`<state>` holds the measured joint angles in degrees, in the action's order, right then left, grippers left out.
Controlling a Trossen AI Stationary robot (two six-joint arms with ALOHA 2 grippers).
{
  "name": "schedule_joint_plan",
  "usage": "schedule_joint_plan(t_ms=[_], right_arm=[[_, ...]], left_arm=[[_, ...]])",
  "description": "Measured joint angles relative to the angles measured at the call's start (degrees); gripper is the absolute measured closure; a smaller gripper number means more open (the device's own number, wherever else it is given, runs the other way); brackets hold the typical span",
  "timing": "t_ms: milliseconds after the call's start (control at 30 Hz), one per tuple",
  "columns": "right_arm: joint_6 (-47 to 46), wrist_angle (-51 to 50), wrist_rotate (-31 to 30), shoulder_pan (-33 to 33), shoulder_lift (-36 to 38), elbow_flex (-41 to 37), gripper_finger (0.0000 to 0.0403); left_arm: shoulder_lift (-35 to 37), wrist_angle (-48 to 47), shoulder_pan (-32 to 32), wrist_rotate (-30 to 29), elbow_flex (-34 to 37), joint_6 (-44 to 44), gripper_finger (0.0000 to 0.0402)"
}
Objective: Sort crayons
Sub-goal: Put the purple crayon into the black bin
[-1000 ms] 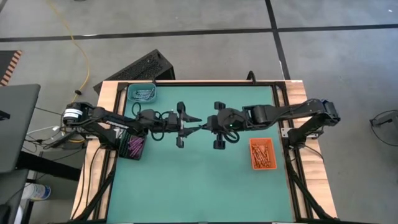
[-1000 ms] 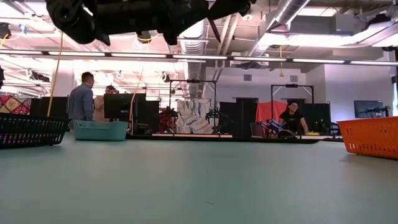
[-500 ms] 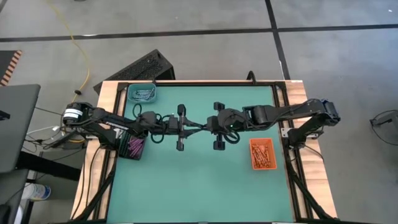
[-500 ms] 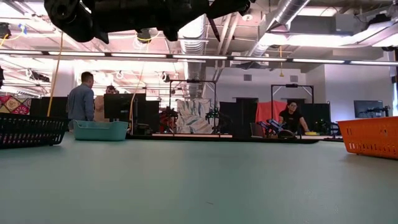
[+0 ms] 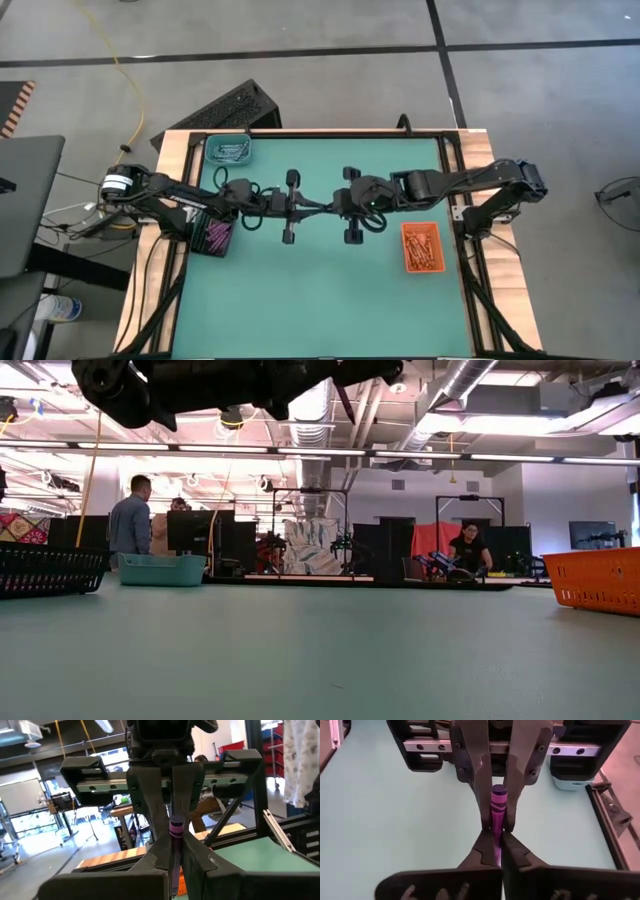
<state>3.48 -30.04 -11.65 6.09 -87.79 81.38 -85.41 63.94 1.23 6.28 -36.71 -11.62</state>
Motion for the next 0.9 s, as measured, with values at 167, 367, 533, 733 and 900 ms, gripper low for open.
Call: schedule_joint_plan(t_ms=[167, 367, 533, 733, 900], right_arm=[[-2.54, -2.1, 0.01, 0.0, 0.0, 0.04, 0.0372], [-6.5, -9.08, -0.61, -0.19, 0.02, 0.07, 0.033], [-12.68, -19.69, -0.57, -0.02, 0.04, 0.05, 0.0305], [-19.97, -29.34, -0.56, 2.14, 0.04, -2.14, 0.0298], [-24.37, -31.7, -0.38, 5.74, 0.07, -6.91, 0.03]], left_arm=[[0.0, -0.85, 0.02, 2.06, 0.0, -1.39, 0.0399], [3.7, -11.47, -0.15, 3.22, 0.0, -3.79, 0.04], [12.35, -30.74, -1.33, 0.09, 0.0, -5.63, 0.0401], [26.95, -63.67, -8.27, -11.02, -0.02, -3.23, 0.0401], [36.36, -88.72, -17.55, -21.21, -0.02, 11.2, 0.0401]])
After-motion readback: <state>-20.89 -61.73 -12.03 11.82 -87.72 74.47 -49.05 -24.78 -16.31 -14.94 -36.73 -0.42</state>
